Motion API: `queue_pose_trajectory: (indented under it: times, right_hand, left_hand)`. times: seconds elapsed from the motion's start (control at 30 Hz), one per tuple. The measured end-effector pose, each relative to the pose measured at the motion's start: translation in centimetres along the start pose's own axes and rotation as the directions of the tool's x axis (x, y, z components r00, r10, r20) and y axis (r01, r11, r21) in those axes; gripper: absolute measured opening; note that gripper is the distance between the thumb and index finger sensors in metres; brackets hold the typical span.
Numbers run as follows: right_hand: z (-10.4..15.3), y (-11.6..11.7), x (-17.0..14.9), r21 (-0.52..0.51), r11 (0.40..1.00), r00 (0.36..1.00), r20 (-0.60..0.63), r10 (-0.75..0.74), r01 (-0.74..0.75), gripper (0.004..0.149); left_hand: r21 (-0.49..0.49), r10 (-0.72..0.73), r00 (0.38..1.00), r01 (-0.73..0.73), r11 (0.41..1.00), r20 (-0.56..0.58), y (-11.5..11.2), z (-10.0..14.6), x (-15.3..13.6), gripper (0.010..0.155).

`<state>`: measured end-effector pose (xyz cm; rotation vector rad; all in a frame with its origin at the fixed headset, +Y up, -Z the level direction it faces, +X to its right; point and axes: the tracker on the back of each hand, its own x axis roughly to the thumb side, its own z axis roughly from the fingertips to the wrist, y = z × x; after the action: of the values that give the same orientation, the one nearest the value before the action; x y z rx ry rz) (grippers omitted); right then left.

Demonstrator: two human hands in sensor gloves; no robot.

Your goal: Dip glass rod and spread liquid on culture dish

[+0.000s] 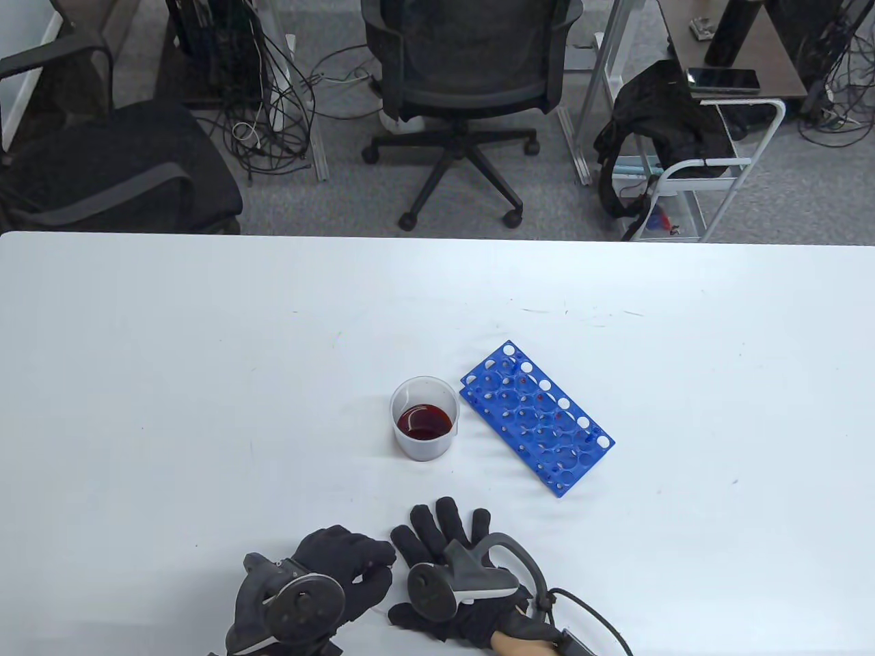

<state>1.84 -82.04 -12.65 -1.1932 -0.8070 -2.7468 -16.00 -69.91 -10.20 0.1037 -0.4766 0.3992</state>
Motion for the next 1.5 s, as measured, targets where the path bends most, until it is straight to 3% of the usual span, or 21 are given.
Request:
queue_pose_trajectory:
  times: [0.4,1.13,1.5]
  right_hand:
    - [0.0,0.0,0.0,0.0,1.0,1.0,0.0,0.0,0.0,0.1]
    - [-0.01,0.04,-0.02,0.002,1.0,1.0,0.001,-0.004,0.004,0.1]
    - [-0.02,0.05,-0.03,0.002,1.0,1.0,0.001,-0.004,0.004,0.1]
  left_hand:
    - [-0.076,0.064,0.998,-0.065,0.995,-0.017,0.2,-0.03,-0.64,0.036]
    - [-0.022,0.033,0.998,-0.034,0.999,-0.044,-0.11,0.02,-0.29,0.036]
    - [-0.076,0.037,0.998,-0.04,0.996,-0.05,0.22,-0.08,-0.65,0.036]
